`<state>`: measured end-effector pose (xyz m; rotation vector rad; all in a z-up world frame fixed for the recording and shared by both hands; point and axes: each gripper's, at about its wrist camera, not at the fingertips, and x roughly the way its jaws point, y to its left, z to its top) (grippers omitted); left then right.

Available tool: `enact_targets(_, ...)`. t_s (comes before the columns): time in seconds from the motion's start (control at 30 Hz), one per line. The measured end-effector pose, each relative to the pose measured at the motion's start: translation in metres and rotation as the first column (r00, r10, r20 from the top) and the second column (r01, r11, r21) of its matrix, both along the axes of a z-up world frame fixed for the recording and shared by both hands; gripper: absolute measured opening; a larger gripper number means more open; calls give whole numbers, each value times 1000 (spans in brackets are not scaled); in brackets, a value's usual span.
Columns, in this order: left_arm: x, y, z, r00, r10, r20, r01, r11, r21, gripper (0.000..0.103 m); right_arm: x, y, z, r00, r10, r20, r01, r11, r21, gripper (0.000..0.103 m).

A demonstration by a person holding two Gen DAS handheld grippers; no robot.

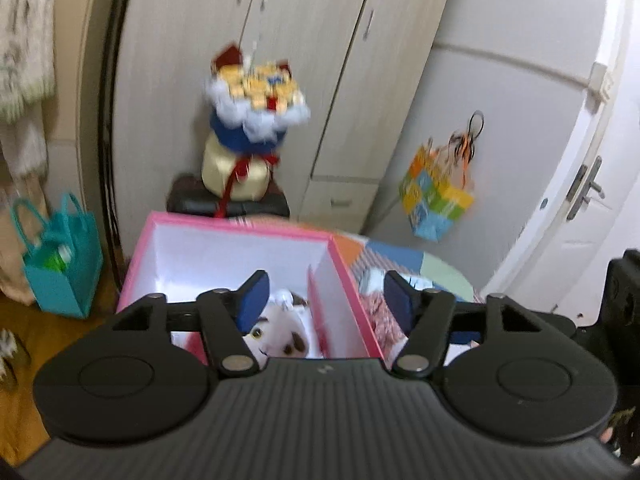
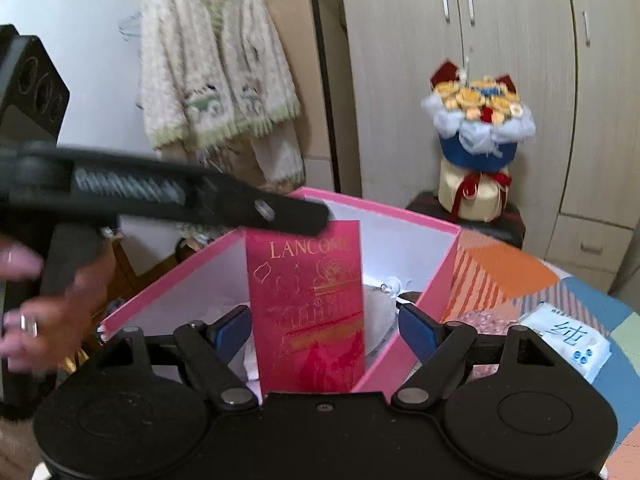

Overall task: Organize soft objects
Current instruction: 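Lower the red envelope into the pink box and open the left gripper, then move the right tool to the pink floral cloth on the table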

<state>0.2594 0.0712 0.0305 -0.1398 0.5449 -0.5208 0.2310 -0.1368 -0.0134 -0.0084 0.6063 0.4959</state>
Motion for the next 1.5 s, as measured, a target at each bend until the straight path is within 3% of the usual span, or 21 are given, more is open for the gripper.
enact_targets(0.17, -40, 5, 17, 996, 25, 90, -32, 997, 77, 73, -28, -22, 3, 1000, 17, 23, -18, 999, 34, 84)
enact_targets(0.47, -73, -4, 20, 997, -52, -58, 57, 994, 95, 73, -78, -68, 18, 998, 9, 57, -9, 1000, 2, 84)
enact_targets(0.8, -116, -73, 13, 984, -176, 31, 168, 970, 175, 73, -114, -131, 21, 992, -86, 92, 89, 996, -24, 85)
enact_targets(1.13, -107, -147, -19, 983, -169, 76, 144, 955, 260, 73, -90, -181, 8, 989, -144, 32, 143, 988, 51, 85)
enact_targets(1.5, -64, -200, -74, 997, 0, 75, -21, 958, 285, 73, -18, -188, -14, 997, -51, -60, 57, 994, 96, 85)
